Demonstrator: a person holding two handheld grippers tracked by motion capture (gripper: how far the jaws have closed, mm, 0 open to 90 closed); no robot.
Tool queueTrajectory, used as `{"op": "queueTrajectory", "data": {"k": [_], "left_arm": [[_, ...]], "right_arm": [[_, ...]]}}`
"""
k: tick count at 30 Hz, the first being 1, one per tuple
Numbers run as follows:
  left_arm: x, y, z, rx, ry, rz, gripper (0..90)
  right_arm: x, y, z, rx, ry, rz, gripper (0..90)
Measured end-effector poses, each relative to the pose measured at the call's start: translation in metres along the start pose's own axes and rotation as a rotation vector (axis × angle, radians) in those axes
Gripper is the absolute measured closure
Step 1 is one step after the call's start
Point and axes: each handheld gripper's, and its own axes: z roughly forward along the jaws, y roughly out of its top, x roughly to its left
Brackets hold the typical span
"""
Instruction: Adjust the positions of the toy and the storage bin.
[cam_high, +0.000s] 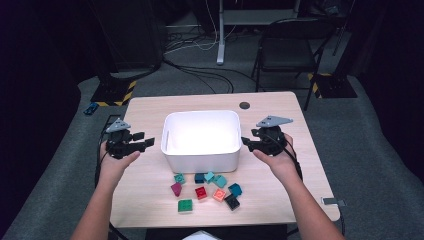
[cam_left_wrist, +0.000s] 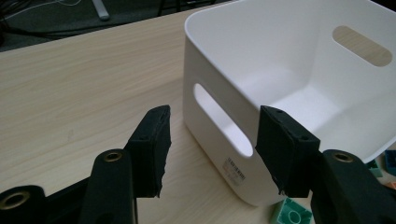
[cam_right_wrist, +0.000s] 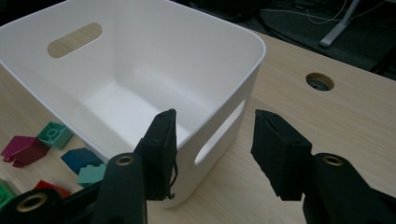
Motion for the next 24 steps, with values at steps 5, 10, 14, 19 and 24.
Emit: {"op": "queueTrajectory", "data": {"k": [5, 10, 14, 19, 24], "left_arm": [[0.008, -0.016, -0.009, -0.019, 0.012, -0.048, 44.3], [0.008, -0.033, -0.012, -0.006, 0.033, -0.054, 43.8], [0.009, -0.048, -0.012, -0.027, 0.058, -0.034, 43.4], [0.008, -0.056, -0.009, -0.02, 0.069, -0.027, 41.4], [0.005, -0.065, -0.005, -0.034, 0.049, -0.024, 41.8]], "right_arm": [[0.007, -0.012, -0.021, -0.018, -0.027, -0.048, 47.9], [0.014, -0.035, -0.031, -0.006, -0.044, -0.059, 48.6], [0.014, -0.05, -0.029, -0.027, -0.032, -0.019, 49.1], [0.016, -0.064, -0.025, -0.028, -0.009, 0.02, 49.4], [0.022, -0.077, -0.019, -0.03, 0.002, 0.022, 47.6]]}}
